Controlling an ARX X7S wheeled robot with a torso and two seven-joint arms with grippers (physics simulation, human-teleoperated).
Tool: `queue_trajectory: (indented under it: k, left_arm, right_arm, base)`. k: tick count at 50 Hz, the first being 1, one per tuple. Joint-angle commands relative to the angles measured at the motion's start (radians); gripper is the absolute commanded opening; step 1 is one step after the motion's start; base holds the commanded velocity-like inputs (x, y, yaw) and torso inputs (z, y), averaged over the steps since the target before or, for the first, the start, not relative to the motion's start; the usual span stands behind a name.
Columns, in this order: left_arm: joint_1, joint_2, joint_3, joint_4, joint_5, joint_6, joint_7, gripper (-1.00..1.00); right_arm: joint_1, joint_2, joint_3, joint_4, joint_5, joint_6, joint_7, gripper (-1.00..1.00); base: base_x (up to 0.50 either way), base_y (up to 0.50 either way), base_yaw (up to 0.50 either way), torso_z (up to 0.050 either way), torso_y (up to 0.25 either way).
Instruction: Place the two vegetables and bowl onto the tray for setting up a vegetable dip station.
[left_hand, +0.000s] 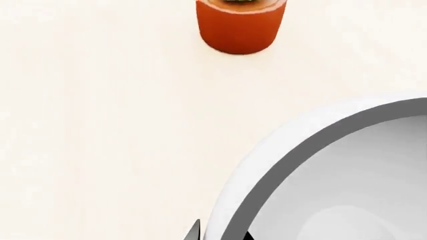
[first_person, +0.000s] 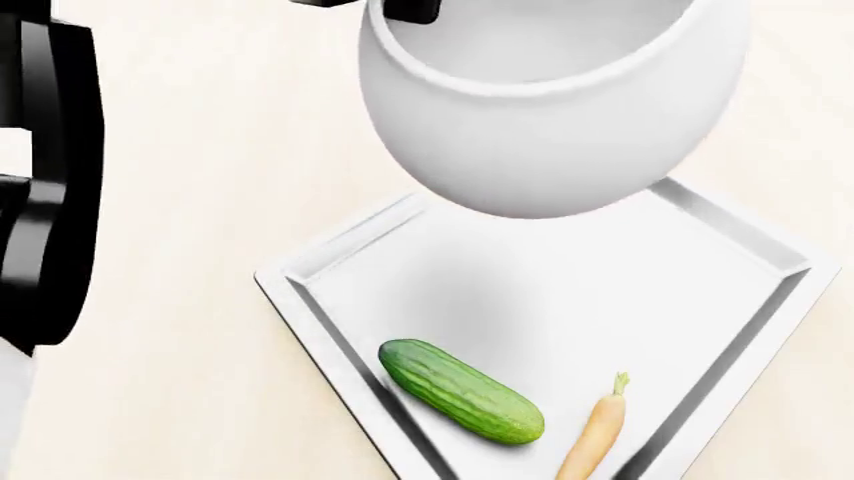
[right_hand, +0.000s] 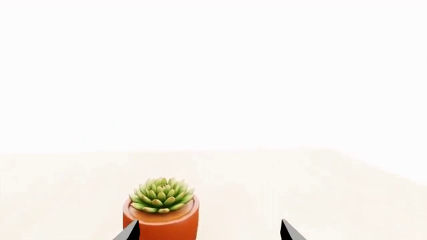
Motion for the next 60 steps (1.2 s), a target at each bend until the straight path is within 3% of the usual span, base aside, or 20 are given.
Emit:
queue_trajectory:
  k: [1, 60]
  left_arm:
    - [0.094, -0.008, 0.062, 0.105, -0.225, 0.033, -0.167, -1.0]
    - [0.213, -0.055, 0.25, 0.261, -0.34, 0.146, -0.157, -1.0]
  right_arm:
    - [0.008, 0.011, 0.007, 0.001, 0.006, 0.001, 0.011, 1.0]
    - [-0.005, 0.004, -0.001, 0.002, 0.006, -0.006, 0.009, 1.0]
  base:
    - [0.0, 0.0, 0.0, 0.0, 0.0]
    - [0.0, 0.0, 0.0, 0.0, 0.0]
